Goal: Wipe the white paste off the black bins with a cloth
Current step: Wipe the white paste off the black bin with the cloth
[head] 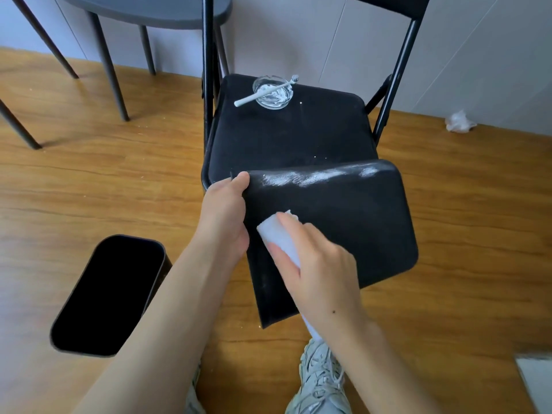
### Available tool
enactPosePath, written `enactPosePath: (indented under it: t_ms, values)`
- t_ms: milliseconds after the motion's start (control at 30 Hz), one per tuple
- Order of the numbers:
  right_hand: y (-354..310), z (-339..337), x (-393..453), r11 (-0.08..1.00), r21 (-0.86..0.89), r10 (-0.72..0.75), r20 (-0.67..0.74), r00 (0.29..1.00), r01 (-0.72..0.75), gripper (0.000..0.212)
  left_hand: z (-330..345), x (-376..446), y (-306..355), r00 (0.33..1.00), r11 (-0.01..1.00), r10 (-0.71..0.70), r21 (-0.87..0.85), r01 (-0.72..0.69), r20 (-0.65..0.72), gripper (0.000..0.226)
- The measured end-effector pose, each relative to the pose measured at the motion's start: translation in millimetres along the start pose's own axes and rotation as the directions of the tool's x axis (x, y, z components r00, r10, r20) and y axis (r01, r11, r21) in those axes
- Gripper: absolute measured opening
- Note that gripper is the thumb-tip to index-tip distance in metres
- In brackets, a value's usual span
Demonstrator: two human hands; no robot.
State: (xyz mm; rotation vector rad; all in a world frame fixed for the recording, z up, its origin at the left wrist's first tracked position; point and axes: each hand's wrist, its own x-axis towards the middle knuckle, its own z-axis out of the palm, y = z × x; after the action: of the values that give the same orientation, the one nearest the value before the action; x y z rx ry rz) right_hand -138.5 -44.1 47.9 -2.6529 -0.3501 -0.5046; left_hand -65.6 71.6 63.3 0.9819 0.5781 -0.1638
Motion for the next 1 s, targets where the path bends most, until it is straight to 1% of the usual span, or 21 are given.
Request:
enactPosePath:
  t_ms: [67, 167, 233, 333, 400, 500, 567, 633, 700, 767, 833, 900, 967, 1000]
  values:
    - [2, 1, -15, 0.995, -0.042, -0.088, 0.063, 0.994, 0.091, 0.030, 1, 4, -1, 0.999, 0.999, 0.013, 0.034, -0.012, -0.031, 0.024]
    - [8, -8, -43, 0.960, -0.116, -0.225, 0.217, 0.950, 0.254, 0.033, 5, 9, 2, 0.999, 0.998, 0.005, 0.058, -0.002, -0.046, 0.024]
    - [13, -11, -52, 0.941, -0.152, -0.257, 0.266, 0.929, 0.304, 0.033, 5, 10, 3, 0.999, 0.999, -0.016, 0.045, 0.018, -0.038, 0.024]
    - [12, -9, -45, 0.924, -0.185, -0.277, 0.277, 0.920, 0.334, 0.033, 3, 7, 1, 1.000, 0.998, -0.025, 0.065, 0.027, -0.017, 0.024]
    - [6, -5, -28, 0.930, -0.200, -0.258, 0.239, 0.936, 0.307, 0.034, 0, 6, 0, 1.000, 0.997, -0.020, 0.070, 0.021, -0.016, 0.024]
    - [-4, -2, 0, 0.952, -0.223, -0.175, 0.171, 0.970, 0.211, 0.032, -1, 6, 0, 0.999, 0.999, -0.039, 0.034, 0.039, 0.003, 0.023]
    - [-5, -1, 3, 0.963, -0.197, -0.156, 0.137, 0.978, 0.182, 0.032, 1, 8, 3, 0.998, 0.998, -0.055, 0.022, 0.055, 0.016, 0.022]
    - [-2, 0, -15, 0.964, -0.164, -0.186, 0.153, 0.971, 0.210, 0.032, 2, 9, 5, 0.998, 0.998, -0.063, 0.025, 0.063, 0.006, 0.021]
    - [1, -1, -42, 0.960, -0.146, -0.207, 0.205, 0.956, 0.240, 0.033, 2, 9, 5, 0.997, 0.997, -0.078, 0.018, 0.078, 0.000, 0.021]
    - [2, -1, -60, 0.972, -0.126, -0.170, 0.213, 0.962, 0.199, 0.033, 1, 9, 6, 0.995, 0.995, -0.096, 0.006, 0.096, -0.005, 0.020]
    - [-2, 1, -63, 0.989, -0.099, -0.091, 0.161, 0.983, 0.107, 0.033, 2, 8, 6, 0.994, 0.994, -0.105, -0.021, 0.105, -0.010, 0.018]
    - [-13, 5, -54, 0.999, -0.050, -0.009, 0.073, 0.997, 0.013, 0.035, 4, 6, 8, 0.992, 0.991, -0.129, -0.044, 0.128, -0.016, 0.015]
    - [-25, 10, -40, 0.999, 0.000, 0.053, -0.013, 0.998, -0.053, 0.034, 5, 6, 9, 0.986, 0.984, -0.167, -0.066, 0.166, -0.021, 0.015]
    - [-30, 12, -32, 0.997, 0.010, 0.076, -0.036, 0.996, -0.075, 0.034, 4, 8, 10, 0.981, 0.979, -0.194, -0.071, 0.193, -0.008, 0.018]
